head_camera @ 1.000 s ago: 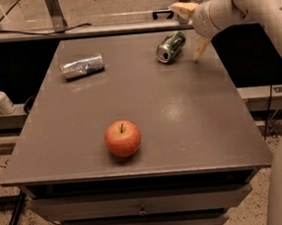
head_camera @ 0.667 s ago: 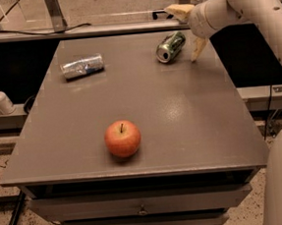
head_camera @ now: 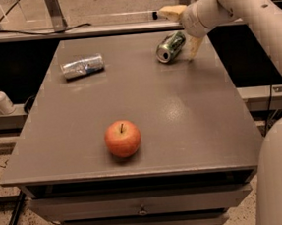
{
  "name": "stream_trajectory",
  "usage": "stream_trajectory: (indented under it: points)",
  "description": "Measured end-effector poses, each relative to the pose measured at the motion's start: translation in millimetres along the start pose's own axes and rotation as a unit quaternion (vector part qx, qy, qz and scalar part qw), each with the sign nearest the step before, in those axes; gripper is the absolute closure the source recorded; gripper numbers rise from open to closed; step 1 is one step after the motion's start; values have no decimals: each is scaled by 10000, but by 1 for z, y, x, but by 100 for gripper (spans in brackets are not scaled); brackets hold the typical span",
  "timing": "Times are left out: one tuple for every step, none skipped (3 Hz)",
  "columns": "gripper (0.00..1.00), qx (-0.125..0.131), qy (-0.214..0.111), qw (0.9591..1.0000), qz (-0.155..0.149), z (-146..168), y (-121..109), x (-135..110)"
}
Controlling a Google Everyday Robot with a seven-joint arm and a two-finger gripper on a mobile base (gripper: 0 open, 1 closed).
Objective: Place green can upright
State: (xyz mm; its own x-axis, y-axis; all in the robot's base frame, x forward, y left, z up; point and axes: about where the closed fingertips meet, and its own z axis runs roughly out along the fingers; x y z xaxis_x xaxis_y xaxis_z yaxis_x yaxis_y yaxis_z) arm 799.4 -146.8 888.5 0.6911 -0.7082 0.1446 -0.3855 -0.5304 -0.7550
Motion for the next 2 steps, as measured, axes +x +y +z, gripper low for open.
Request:
stream_trajectory:
  points:
    - [18, -117, 15, 9997, -192, 3, -3, -3]
    - [41, -283, -4, 9992, -282, 4, 2, -7]
